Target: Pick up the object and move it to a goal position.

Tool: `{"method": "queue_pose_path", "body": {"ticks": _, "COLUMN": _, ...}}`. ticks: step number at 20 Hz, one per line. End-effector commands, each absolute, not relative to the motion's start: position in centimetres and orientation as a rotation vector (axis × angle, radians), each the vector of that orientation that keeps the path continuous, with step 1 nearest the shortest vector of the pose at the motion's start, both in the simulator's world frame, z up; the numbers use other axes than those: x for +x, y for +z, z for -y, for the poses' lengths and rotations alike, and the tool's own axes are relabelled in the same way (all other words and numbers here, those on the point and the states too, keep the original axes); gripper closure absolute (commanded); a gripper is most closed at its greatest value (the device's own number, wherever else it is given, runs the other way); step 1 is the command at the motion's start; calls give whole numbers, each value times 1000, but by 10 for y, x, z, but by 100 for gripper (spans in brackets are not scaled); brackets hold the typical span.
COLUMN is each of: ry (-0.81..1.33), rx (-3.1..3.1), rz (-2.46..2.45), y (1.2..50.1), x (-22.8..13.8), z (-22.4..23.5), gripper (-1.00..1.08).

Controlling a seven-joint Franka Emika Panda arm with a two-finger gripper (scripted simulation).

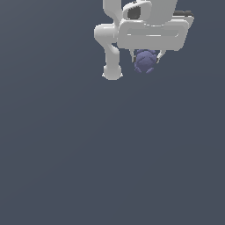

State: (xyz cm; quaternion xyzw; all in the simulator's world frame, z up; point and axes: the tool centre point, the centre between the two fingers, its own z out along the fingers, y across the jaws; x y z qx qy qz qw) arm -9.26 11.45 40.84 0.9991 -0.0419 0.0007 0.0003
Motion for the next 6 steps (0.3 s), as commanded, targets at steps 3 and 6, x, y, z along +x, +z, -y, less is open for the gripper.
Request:
{"method": "queue_pose_path", "body": {"ticks": 3, "ry": 0, "rx": 3138, "rz": 132, "y": 421, "x": -97, "z": -119, "gripper": 108}}
{"method": "queue_pose_path", "body": {"ticks": 6, "ry": 0, "rx": 3138, "rz": 132, "y": 424, "x": -97, "z": -120, "gripper": 108}}
